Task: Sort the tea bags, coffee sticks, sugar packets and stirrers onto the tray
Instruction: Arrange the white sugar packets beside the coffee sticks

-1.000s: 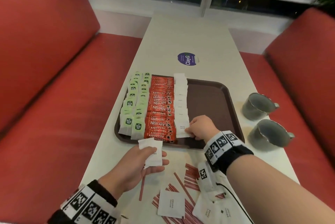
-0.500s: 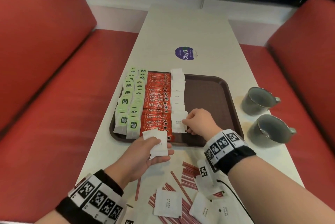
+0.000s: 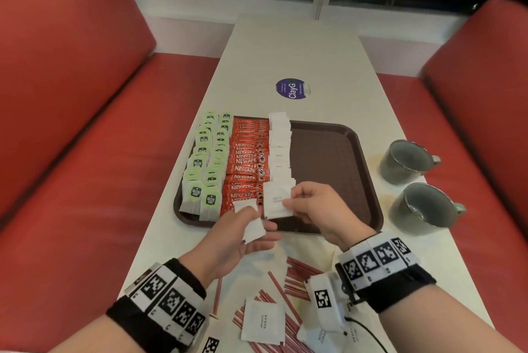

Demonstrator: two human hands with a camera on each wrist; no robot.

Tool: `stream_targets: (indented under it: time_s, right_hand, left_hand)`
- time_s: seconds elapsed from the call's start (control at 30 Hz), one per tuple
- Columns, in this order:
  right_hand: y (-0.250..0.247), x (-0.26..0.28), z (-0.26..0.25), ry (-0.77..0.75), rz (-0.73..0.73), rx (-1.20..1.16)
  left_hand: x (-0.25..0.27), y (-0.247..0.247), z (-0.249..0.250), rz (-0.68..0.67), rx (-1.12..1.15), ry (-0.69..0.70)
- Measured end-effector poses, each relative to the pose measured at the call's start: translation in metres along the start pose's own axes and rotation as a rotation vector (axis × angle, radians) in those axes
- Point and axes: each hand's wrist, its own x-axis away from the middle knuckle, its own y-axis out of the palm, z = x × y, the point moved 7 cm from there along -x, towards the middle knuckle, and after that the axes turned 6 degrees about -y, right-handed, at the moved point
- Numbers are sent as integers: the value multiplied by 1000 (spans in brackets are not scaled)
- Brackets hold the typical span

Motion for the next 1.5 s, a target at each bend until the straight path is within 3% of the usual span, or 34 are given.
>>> stream_targets:
  time_s: [0.17,0.37,0.57,0.63,0.73,0.8,0.87,0.93,1.23,1.37,1.5]
  right_hand:
    - [-22,-22,12,81,141,271]
    - [-9,-35,27,250,40,333]
    - [-4,-32,31,315,-33,412]
    - [-9,-29,24,254,-13,479]
    - [-16,-22,1,7,82,527]
    - [-6,-10,-12,-117,-2,426]
    - [10,1,-15,-138,-149,288]
    - [17,6,-13,-138,-191,192]
    - [1,5,1,-76,-104,-34]
    - [-38,-16,-10,-50,92,-92]
    - [-86,-75,-25,-68,313,-24]
  left_hand:
    - [2,-14,-2,32,67,-26]
    - [4,-16,-5,30,88,-12]
    - [4,-17,-5,47,65,-1]
    - [3,-17,-4,56,54,16]
    - [2,-16,1,74,33,49]
    - [1,-11,5,69,7,66]
    - [1,-4,7,47,-31,82]
    - [1,3,8,28,-74,99]
    - [2,9,8,50,-88,89]
    - [1,-3,7,100,-31,54]
    - [-1,-4,9,105,-63,55]
